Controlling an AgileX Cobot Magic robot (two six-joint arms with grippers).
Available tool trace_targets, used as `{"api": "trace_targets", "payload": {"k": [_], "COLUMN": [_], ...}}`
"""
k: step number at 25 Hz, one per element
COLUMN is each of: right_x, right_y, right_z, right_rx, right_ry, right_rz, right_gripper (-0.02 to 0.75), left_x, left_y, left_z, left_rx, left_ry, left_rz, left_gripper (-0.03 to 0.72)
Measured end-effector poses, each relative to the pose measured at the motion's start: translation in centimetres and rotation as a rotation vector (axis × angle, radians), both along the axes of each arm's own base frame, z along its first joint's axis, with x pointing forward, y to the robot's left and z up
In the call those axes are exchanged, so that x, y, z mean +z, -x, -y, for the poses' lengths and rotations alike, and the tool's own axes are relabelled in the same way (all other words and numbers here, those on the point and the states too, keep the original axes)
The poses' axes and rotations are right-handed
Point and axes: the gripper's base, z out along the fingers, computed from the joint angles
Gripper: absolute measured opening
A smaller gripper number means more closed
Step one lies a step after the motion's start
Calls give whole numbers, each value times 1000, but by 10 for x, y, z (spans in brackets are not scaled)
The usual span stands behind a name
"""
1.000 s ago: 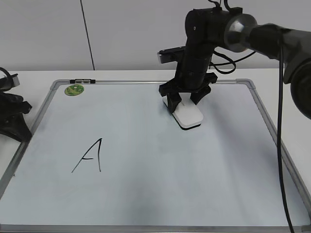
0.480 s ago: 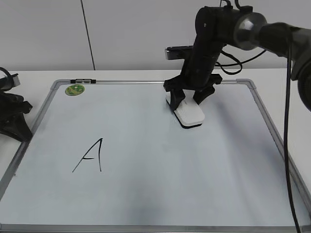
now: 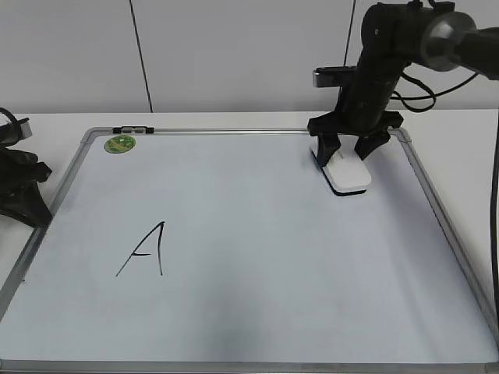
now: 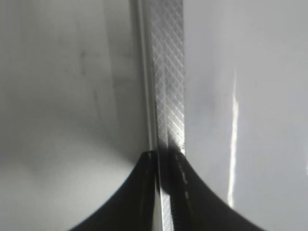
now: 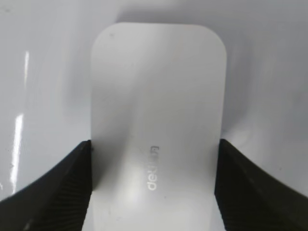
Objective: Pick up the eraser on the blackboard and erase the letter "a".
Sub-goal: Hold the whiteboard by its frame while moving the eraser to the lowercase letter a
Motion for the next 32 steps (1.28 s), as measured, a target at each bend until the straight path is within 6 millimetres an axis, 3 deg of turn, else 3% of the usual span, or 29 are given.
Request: {"api": "trace_targets", "payload": {"k": [4,12,17,21,27,32], "right_x": [13,122,159,155,105,68], "right_y": [5,29,60,86,112,120], "right_z": [1,7,14,19,30,42], "right_rx": [4,9,12,6,-46,-102], "right_ry": [-6,-64,-57,-36,47,52], "right_rz": [4,212,242,177,-17,-84], "right_gripper": [522,522,522,522,522,522], "left_x": [0,0,0,0,0,0], "left_y": [0,0,0,0,0,0], "left_z": [0,0,0,0,0,0], "left_rx": [0,0,0,1,1,3], "left_ry": [0,0,0,-1,-1,0], "left_rz": [0,0,0,2,3,3], "left_gripper": [53,54,55,55,55,56]}}
